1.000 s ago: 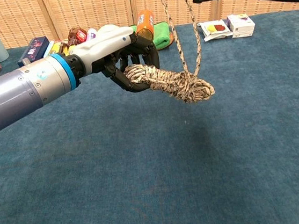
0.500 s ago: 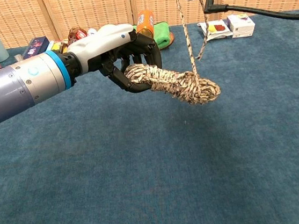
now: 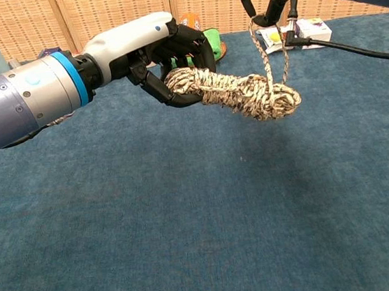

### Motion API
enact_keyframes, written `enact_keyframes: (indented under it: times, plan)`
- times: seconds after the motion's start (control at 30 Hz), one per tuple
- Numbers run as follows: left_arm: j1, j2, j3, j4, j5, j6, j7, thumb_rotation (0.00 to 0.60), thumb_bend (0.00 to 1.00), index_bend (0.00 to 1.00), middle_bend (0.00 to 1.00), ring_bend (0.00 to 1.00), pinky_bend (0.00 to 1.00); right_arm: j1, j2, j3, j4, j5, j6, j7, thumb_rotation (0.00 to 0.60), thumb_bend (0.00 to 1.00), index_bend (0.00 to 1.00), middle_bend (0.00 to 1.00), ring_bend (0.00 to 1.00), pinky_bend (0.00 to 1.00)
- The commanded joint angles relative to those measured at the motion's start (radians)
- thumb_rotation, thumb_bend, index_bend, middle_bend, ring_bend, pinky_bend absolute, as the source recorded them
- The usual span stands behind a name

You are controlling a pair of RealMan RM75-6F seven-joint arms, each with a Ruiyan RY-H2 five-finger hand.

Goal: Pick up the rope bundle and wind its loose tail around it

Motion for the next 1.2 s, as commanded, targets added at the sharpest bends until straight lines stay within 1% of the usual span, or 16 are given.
enact_keyframes:
  times: [0.03,0.23,0.5,0.6,0.83,1.0,1.1,1.2]
  plan:
    - [0.002,0.003,-0.010,-0.015,0.000,0.014,-0.008,0.600,0.35,0.73,0.53,0.53,0.64,-0.007,-0.010,-0.011,0.015,0.007,-0.016,0.015,0.600,0.53,0.67,0.00,0.00,0.00]
    - [0.006,0.005,-0.025,-0.037,-0.003,0.039,-0.008,0.600,0.35,0.73,0.53,0.53,0.64,-0.021,-0.017,-0.016,0.021,0.016,-0.039,0.057,0.600,0.53,0.67,0.00,0.00,0.00]
    - [0.016,-0.018,-0.054,-0.042,-0.019,0.086,0.006,0.600,0.35,0.73,0.53,0.53,0.64,-0.052,-0.003,-0.015,-0.011,0.047,-0.070,0.125,0.600,0.53,0.68,0.00,0.00,0.00]
    - [0.022,-0.037,-0.072,-0.042,-0.029,0.119,0.022,0.600,0.35,0.73,0.53,0.53,0.64,-0.078,0.020,-0.019,-0.061,0.059,-0.090,0.174,0.600,0.53,0.68,0.00,0.00,0.00]
    - [0.031,-0.057,-0.090,-0.051,-0.057,0.144,0.060,0.600,0.35,0.73,0.53,0.53,0.64,-0.109,0.065,-0.036,-0.139,0.043,-0.096,0.223,0.600,0.53,0.68,0.00,0.00,0.00]
    - [0.034,-0.061,-0.107,-0.067,-0.091,0.145,0.099,0.600,0.35,0.73,0.53,0.53,0.64,-0.143,0.103,-0.063,-0.231,0.035,-0.100,0.261,0.600,0.53,0.68,0.00,0.00,0.00]
    - [0.038,-0.057,-0.114,-0.082,-0.102,0.147,0.108,0.600,0.35,0.73,0.53,0.53,0.64,-0.156,0.109,-0.078,-0.250,0.018,-0.101,0.282,0.600,0.53,0.68,0.00,0.00,0.00]
    - [0.042,-0.055,-0.115,-0.088,-0.106,0.149,0.109,0.600,0.35,0.73,0.53,0.53,0.64,-0.167,0.097,-0.088,-0.241,-0.007,-0.095,0.304,0.600,0.53,0.68,0.00,0.00,0.00]
